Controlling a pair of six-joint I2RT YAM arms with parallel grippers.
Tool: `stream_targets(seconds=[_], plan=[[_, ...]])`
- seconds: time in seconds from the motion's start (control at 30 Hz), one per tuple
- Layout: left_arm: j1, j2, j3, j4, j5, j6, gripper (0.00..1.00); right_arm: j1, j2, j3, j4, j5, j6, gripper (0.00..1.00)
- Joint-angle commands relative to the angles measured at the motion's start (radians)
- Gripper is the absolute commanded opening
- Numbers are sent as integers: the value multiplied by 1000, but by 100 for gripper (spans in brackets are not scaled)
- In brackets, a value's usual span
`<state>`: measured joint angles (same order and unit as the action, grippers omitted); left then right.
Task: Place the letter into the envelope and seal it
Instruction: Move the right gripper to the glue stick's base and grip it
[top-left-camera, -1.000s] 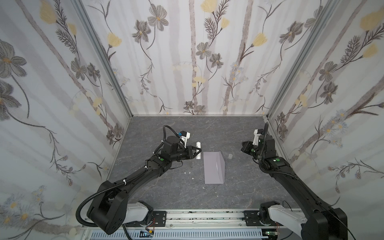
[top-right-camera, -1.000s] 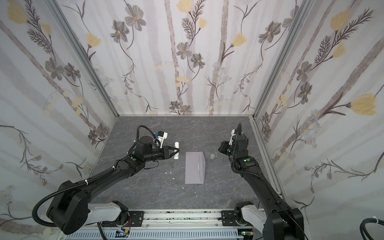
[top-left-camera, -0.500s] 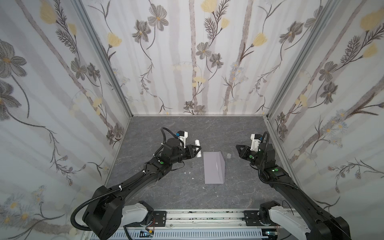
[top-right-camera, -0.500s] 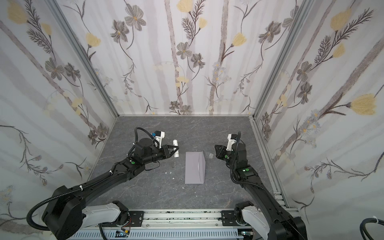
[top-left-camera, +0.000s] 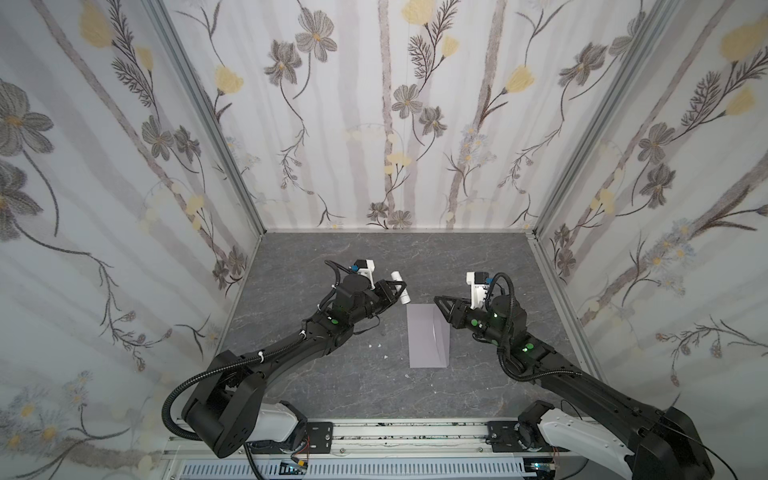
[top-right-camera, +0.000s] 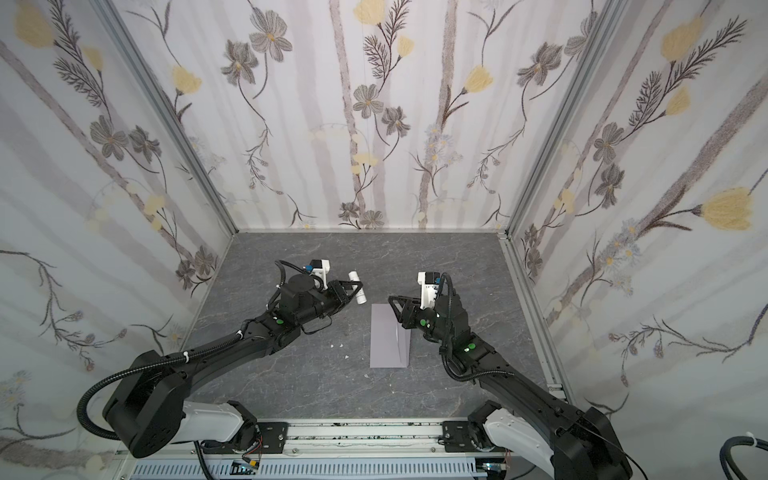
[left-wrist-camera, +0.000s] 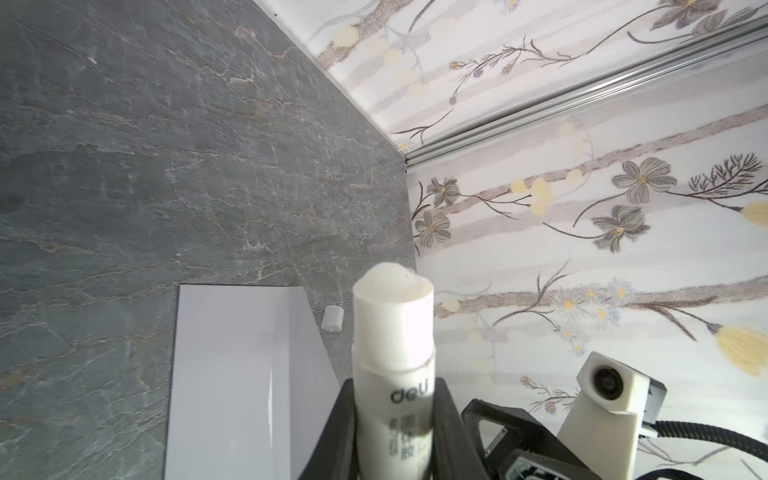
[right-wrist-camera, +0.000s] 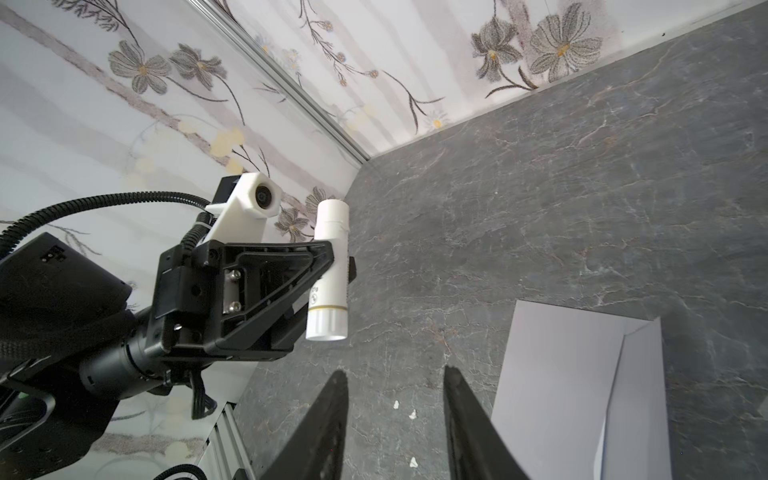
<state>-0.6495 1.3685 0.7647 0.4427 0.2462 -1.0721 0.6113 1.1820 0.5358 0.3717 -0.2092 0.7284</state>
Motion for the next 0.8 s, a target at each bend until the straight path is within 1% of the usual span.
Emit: stream_targets(seconds=[0.0, 0.13, 0.27, 0.4, 0.6, 0.67, 0.77], plan=[[-21, 14, 18, 93, -59, -88, 0, 27, 46, 13, 157, -2, 54, 40], [-54, 41, 32, 141, -94, -134, 0, 51, 95, 41, 186, 12, 55, 40], [-67, 66, 45, 170, -119, -167, 0, 65, 121, 48, 235, 27, 73, 41], [-76, 80, 50, 188, -152, -193, 0, 87, 145, 75, 208, 63, 57, 41], [-78, 72, 42, 183, -200, -239, 0, 190, 150, 176, -29, 331, -120, 43], [-78, 75, 49, 180, -196, -245, 0, 202, 165, 200, -77, 380, -162, 43], [-79, 79, 59, 171, -176, -255, 0, 248, 180, 211, -134, 452, -218, 43]])
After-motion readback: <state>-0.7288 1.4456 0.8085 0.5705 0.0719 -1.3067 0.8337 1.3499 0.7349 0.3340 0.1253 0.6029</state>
